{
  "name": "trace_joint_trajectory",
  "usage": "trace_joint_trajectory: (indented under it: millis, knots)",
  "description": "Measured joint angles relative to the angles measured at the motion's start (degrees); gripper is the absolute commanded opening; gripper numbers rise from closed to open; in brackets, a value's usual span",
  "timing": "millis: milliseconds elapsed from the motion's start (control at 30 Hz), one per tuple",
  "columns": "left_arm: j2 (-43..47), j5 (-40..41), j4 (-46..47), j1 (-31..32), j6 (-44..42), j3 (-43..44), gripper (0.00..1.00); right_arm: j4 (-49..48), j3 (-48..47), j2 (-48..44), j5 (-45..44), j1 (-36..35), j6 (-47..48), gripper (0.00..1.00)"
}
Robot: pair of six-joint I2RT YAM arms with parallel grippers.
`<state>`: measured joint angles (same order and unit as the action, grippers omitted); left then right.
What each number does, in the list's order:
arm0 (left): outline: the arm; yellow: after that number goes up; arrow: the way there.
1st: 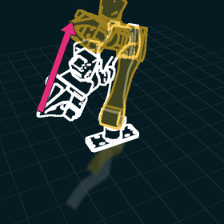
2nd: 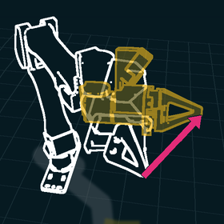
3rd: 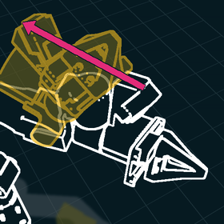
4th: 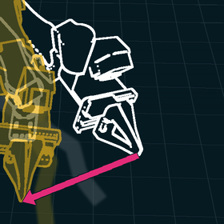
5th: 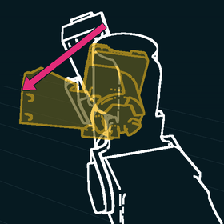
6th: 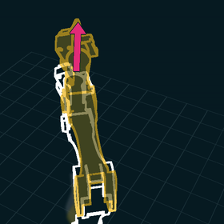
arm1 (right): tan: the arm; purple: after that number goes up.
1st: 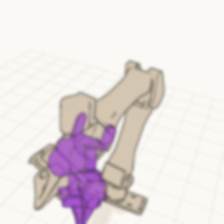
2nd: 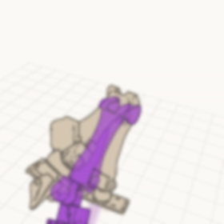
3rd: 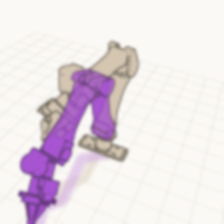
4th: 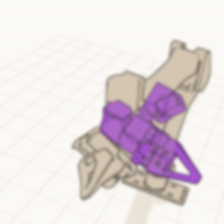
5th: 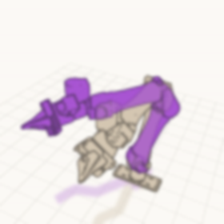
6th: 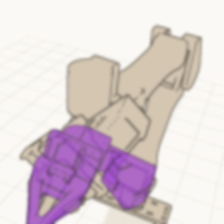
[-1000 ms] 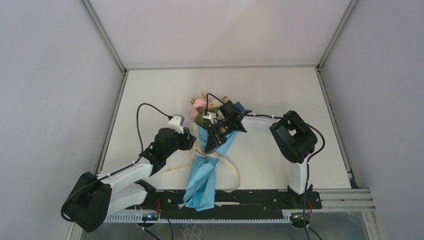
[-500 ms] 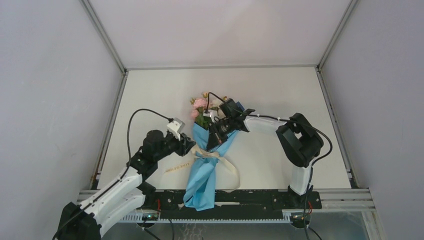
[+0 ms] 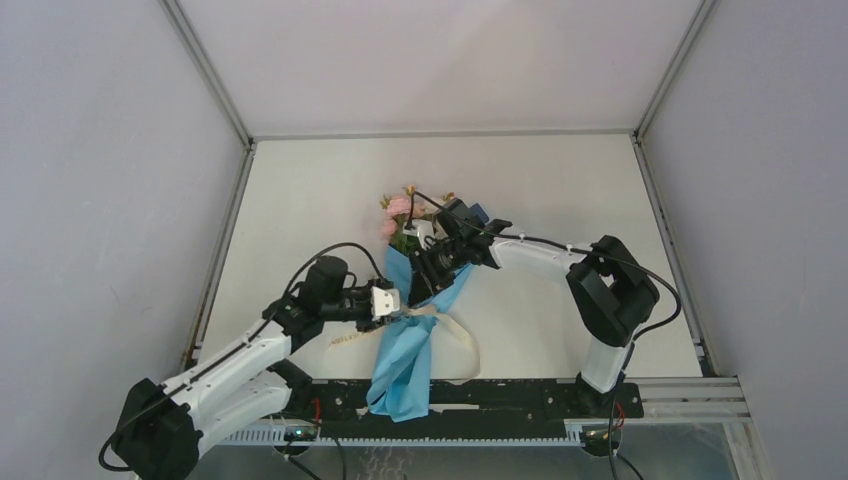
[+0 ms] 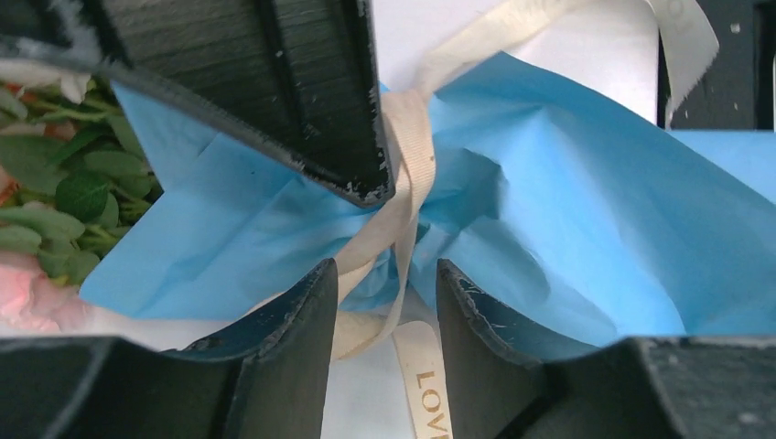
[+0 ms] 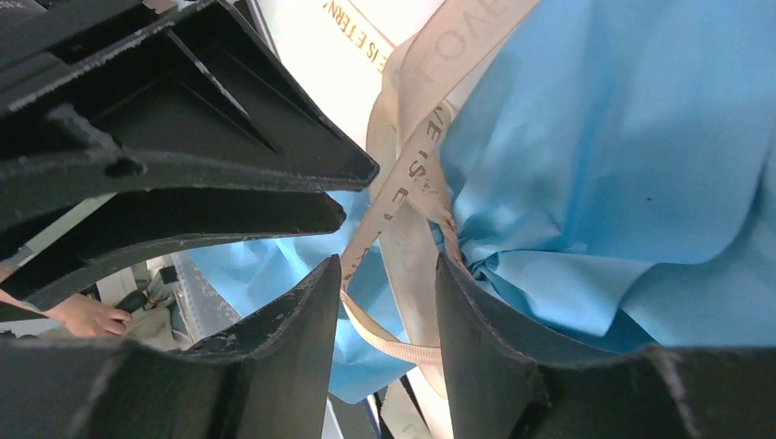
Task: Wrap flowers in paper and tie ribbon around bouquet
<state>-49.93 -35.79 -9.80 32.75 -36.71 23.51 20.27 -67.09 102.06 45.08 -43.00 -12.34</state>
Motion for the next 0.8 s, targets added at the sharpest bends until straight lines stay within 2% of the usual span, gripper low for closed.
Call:
trace_joint_trajectory:
  millis: [133,267,467,600,667,800]
  knots:
    - [-0.74,0.04,-4.94,1.29,-8.72,1.49,0.49,-0.07,0.0,0.22,0.02,-0.63,0.02,0.5]
    - [-2.29,2.34,-7.8,2.05,-16.68,2.01,0.41,-0.26,0.0,0.68,0.37,-0.7,0.0,0.5]
    - [-5.81,5.53,-8.48,3.04,-21.86,3.1,0.33,-0.48,0.0,0.76,0.48,-0.7,0.0,0.45]
    - [-7.1,7.1,-9.4,3.34,-24.7,3.32,0.29,-0.9,0.0,0.79,0.94,-0.48,0.0,0.45]
    - [-7.91,7.54,-9.97,3.39,-25.68,3.48,0.24,-1.16,0.0,0.79,1.36,-0.22,-0.02,0.46]
    - [-8.87,8.17,-10.12,3.78,-26.88,3.65,0.03,-1.31,0.0,0.79,1.77,1.05,-0.31,0.48]
